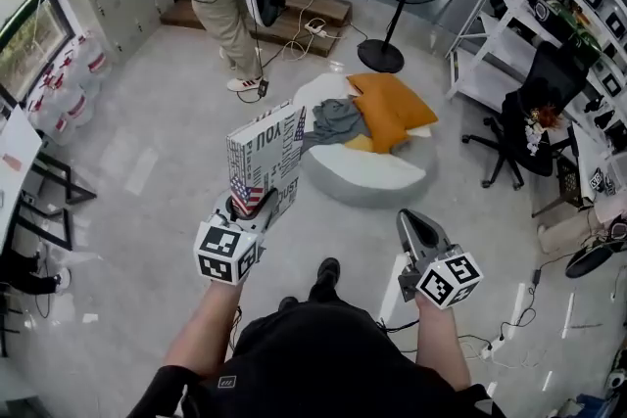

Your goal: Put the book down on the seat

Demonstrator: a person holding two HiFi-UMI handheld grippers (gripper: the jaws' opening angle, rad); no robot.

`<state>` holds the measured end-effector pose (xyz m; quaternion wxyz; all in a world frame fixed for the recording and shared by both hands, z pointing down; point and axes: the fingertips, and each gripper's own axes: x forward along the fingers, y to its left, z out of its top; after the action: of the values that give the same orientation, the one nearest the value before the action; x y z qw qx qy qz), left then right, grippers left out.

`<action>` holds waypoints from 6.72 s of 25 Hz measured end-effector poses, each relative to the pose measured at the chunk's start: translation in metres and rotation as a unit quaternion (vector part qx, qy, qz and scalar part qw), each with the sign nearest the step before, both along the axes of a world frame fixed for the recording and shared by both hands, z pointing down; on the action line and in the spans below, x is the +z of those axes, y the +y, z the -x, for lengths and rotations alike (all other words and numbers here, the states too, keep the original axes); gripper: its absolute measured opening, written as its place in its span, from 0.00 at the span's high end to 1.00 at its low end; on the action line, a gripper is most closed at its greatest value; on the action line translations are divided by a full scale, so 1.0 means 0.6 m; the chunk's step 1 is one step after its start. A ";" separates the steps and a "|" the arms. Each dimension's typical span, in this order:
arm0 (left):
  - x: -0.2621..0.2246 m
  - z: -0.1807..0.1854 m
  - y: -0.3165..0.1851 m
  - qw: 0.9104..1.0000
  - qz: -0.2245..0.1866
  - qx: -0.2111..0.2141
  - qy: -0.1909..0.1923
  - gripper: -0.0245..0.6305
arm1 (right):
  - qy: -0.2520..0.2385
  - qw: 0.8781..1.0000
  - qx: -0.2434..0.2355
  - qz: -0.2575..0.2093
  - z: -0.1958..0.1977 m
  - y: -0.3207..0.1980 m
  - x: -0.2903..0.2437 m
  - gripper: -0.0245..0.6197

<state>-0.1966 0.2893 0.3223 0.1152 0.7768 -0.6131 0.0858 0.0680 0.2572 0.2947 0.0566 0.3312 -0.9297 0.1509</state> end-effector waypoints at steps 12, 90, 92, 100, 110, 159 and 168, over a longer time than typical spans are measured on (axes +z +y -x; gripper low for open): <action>-0.013 -0.093 -0.219 0.999 0.028 0.028 -0.015 0.71 | -0.030 0.999 0.003 0.033 -0.062 -0.241 0.039 0.94; 0.143 -0.178 -0.849 0.969 0.165 0.181 0.023 0.71 | -0.065 0.981 0.108 0.150 -0.067 -0.770 0.219 0.94; 0.165 -0.187 -0.855 0.967 0.170 0.186 0.021 0.71 | -0.065 0.978 0.112 0.162 -0.069 -0.764 0.240 0.94; 0.295 -0.172 -0.880 0.958 0.202 0.196 0.047 0.71 | -0.014 0.969 0.124 0.212 -0.058 -0.769 0.344 0.94; 0.521 -0.234 -0.944 0.935 0.271 0.216 0.073 0.71 | 0.011 0.962 0.113 0.249 -0.040 -0.839 0.480 0.94; 1.081 -0.255 -1.050 0.936 0.294 0.176 -0.084 0.43 | 0.004 0.929 0.067 0.365 0.034 -0.749 0.924 0.94; 0.928 -0.221 -1.033 0.951 0.256 0.170 -0.036 0.43 | 0.003 0.939 0.056 0.339 0.054 -0.753 0.828 0.94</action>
<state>-0.0640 -0.3307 0.8794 0.2717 0.8101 -0.4335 0.2865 0.0355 -0.1948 0.7916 0.1598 0.3444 -0.8031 0.4593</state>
